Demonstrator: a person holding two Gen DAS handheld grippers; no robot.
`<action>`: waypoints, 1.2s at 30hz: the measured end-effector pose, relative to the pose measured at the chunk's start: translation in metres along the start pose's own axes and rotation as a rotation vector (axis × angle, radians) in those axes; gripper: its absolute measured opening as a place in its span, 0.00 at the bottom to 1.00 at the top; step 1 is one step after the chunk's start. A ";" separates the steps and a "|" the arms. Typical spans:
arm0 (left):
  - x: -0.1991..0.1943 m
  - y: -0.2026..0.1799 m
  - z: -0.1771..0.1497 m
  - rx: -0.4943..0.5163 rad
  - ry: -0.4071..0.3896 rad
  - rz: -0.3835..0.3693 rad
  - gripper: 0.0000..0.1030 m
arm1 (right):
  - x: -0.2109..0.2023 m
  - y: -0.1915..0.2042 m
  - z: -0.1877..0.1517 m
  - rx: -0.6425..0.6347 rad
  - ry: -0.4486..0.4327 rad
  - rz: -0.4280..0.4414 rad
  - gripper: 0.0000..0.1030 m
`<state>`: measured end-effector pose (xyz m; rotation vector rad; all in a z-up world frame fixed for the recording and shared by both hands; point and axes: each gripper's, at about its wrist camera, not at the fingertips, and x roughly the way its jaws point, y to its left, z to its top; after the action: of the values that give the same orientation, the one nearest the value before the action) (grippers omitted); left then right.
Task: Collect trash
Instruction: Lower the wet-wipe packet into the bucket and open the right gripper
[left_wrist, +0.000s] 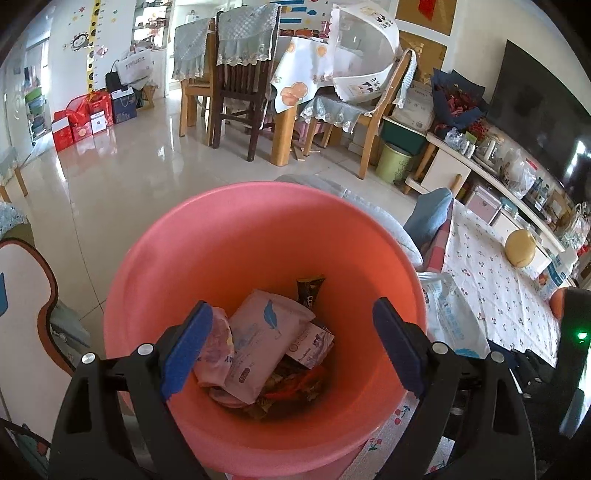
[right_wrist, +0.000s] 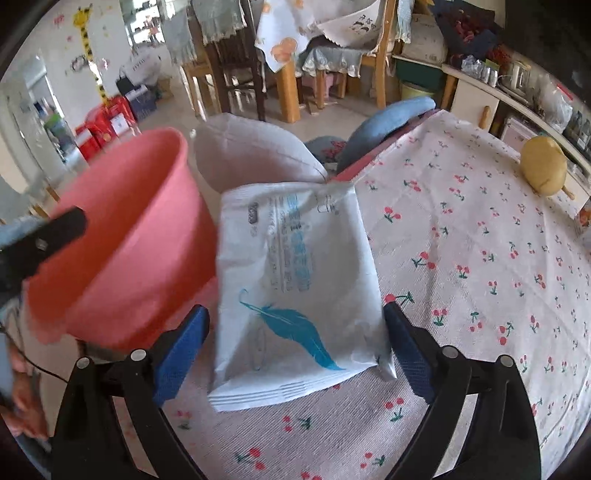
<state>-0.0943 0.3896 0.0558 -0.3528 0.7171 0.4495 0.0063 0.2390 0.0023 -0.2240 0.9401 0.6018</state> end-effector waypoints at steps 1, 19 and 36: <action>0.000 0.000 0.000 0.000 0.000 -0.001 0.86 | 0.002 0.004 -0.001 -0.024 0.001 -0.033 0.89; -0.021 0.019 0.006 -0.103 -0.098 0.044 0.86 | -0.066 0.021 0.012 -0.056 -0.177 -0.004 0.70; -0.058 0.048 0.016 -0.239 -0.287 0.152 0.95 | -0.083 0.064 0.013 -0.044 -0.243 0.048 0.90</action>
<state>-0.1484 0.4224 0.0995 -0.4486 0.4123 0.7172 -0.0579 0.2652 0.0816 -0.1637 0.6991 0.6784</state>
